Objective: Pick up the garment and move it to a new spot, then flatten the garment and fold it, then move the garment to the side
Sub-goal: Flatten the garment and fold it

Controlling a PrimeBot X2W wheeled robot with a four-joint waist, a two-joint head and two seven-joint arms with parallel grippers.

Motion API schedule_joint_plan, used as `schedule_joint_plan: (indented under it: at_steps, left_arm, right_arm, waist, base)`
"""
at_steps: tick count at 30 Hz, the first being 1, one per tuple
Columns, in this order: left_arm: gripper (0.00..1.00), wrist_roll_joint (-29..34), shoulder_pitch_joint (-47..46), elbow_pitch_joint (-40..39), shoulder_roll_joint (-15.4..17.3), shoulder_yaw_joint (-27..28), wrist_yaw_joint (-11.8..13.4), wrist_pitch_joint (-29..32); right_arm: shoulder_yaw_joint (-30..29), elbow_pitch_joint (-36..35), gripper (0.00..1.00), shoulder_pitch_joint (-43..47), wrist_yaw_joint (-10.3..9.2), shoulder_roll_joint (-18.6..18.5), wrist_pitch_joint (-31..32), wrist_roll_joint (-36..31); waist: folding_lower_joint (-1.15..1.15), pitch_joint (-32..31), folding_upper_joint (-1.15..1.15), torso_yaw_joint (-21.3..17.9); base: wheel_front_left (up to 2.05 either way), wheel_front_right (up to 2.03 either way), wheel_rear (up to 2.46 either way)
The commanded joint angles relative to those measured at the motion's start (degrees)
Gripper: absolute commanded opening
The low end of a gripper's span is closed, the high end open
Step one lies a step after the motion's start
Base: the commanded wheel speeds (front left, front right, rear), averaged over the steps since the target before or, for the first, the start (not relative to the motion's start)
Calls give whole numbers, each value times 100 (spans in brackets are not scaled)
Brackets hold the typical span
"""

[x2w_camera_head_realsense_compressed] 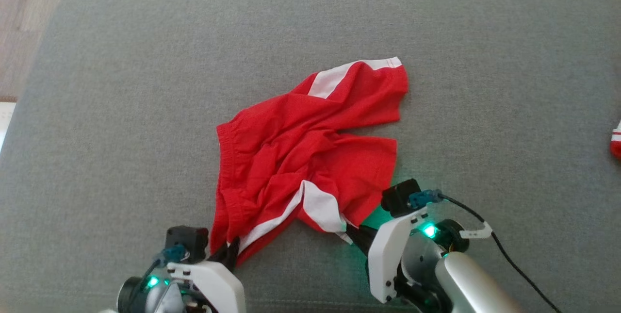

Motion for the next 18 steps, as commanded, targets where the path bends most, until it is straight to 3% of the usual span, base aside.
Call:
schedule_joint_plan:
  at_steps: [1,11,18]
  left_arm:
    - [0,-128,-80,-325,24,180,-26,30]
    - [0,-1039,3,-1632,-6,701,-114,208]
    - [0,-1743,-163,-2704,-26,909,-258,462]
  right_arm:
    - [44,-147,0,-97,39,5,-56,140]
    - [-1289,-1445,0,8,39,-51,144,585]
    - [-2376,-3128,0,337,39,-166,930,1068]
  waist:
    - [0,-57,0,-59]
    - [0,-348,0,-404]
    - [0,-555,0,-678]
  base:
    - [0,0,0]
    - [0,0,0]
    - [0,0,0]
